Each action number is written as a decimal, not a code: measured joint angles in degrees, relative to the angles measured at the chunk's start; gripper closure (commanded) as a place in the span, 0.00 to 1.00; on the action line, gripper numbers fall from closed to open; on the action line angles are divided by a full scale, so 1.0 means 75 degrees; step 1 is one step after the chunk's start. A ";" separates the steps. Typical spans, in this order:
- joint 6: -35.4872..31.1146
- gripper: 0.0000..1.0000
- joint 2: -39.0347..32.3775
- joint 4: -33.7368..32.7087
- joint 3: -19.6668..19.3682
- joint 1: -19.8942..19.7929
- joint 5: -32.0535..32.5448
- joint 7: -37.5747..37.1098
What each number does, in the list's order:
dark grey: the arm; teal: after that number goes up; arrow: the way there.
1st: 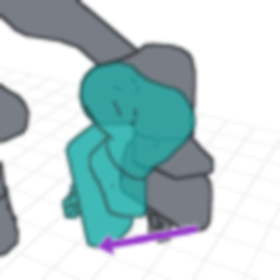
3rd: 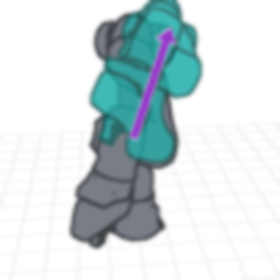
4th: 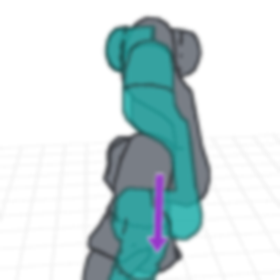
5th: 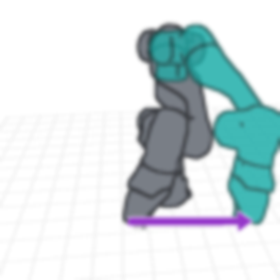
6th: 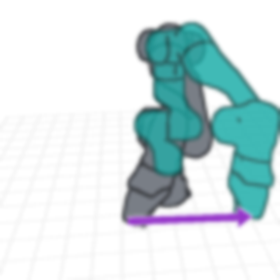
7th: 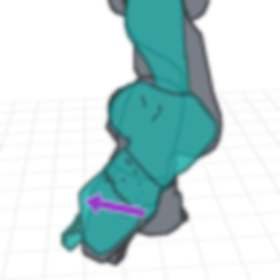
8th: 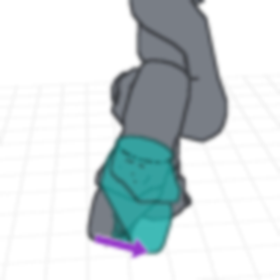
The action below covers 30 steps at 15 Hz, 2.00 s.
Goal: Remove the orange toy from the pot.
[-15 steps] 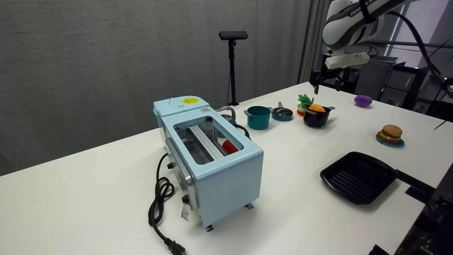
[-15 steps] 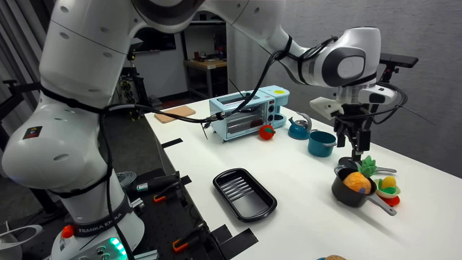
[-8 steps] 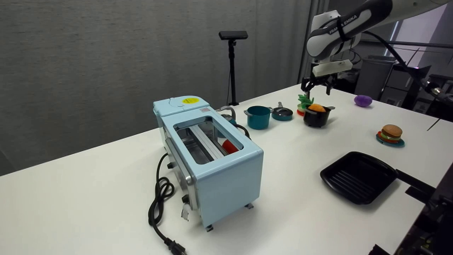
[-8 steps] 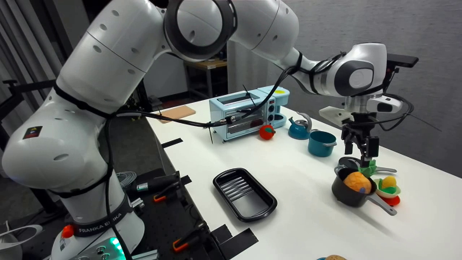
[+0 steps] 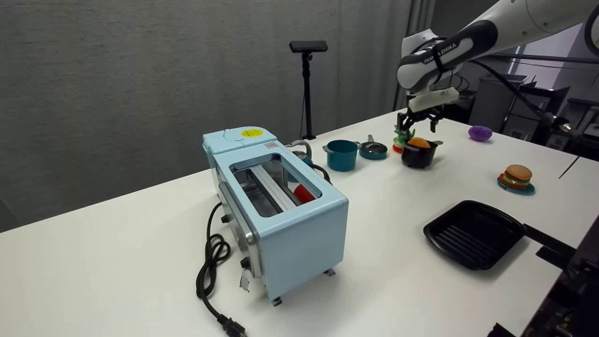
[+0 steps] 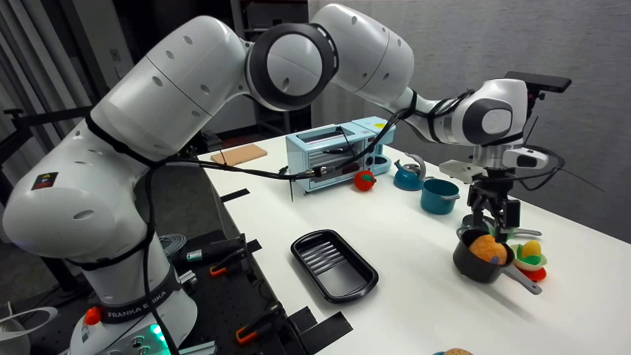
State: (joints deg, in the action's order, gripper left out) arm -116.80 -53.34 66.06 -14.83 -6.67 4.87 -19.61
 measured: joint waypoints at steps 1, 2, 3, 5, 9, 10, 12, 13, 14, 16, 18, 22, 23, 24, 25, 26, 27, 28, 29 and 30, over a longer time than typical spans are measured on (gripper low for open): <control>0.0045 0.00 -0.0073 -0.0053 -0.0042 -0.0005 0.0038 0.0000; 0.0093 0.00 -0.0134 -0.0095 -0.0089 -0.0008 0.0062 0.0000; 0.0135 0.00 -0.0188 -0.0127 -0.0126 -0.0012 0.0090 0.0000; 0.0182 0.00 -0.0270 -0.0151 -0.0179 -0.0016 0.0155 0.0000; 0.0240 0.00 -0.0353 -0.0166 -0.0225 -0.0021 0.0199 0.0000; 0.0240 0.00 -0.0363 -0.0169 -0.0225 -0.0021 0.0199 0.0000; 0.0240 0.00 -0.0371 -0.0188 -0.0213 -0.0019 0.0199 0.0000; 0.0240 0.25 -0.0371 -0.0202 -0.0197 -0.0019 0.0199 0.0000; 0.0240 0.26 -0.0372 -0.0220 -0.0176 -0.0016 0.0199 0.0000; 0.0240 0.42 -0.0371 -0.0252 -0.0123 -0.0010 0.0199 0.0000; 0.0234 0.59 -0.0371 -0.0276 -0.0070 -0.0003 0.0199 0.0000; 0.0218 0.90 -0.0355 -0.0311 -0.0026 0.0014 0.0199 0.0000; 0.0216 0.97 -0.0346 -0.0317 -0.0021 0.0014 0.0199 0.0000; 0.0213 1.00 -0.0334 -0.0319 -0.0021 0.0014 0.0199 0.0000; 0.0210 1.00 -0.0321 -0.0319 -0.0021 0.0014 0.0199 0.0000; 0.0207 1.00 -0.0308 -0.0319 -0.0021 0.0013 0.0199 0.0000; 0.0203 1.00 -0.0291 -0.0319 -0.0021 0.0013 0.0199 0.0000; 0.0196 0.99 -0.0265 -0.0319 -0.0021 0.0013 0.0199 0.0000; 0.0182 0.99 -0.0224 -0.0320 -0.0020 0.0013 0.0199 0.0000; 0.0156 0.99 -0.0165 -0.0321 -0.0015 0.0013 0.0199 0.0000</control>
State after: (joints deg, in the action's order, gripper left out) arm -115.63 -54.58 63.65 -14.94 -6.57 6.36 -19.61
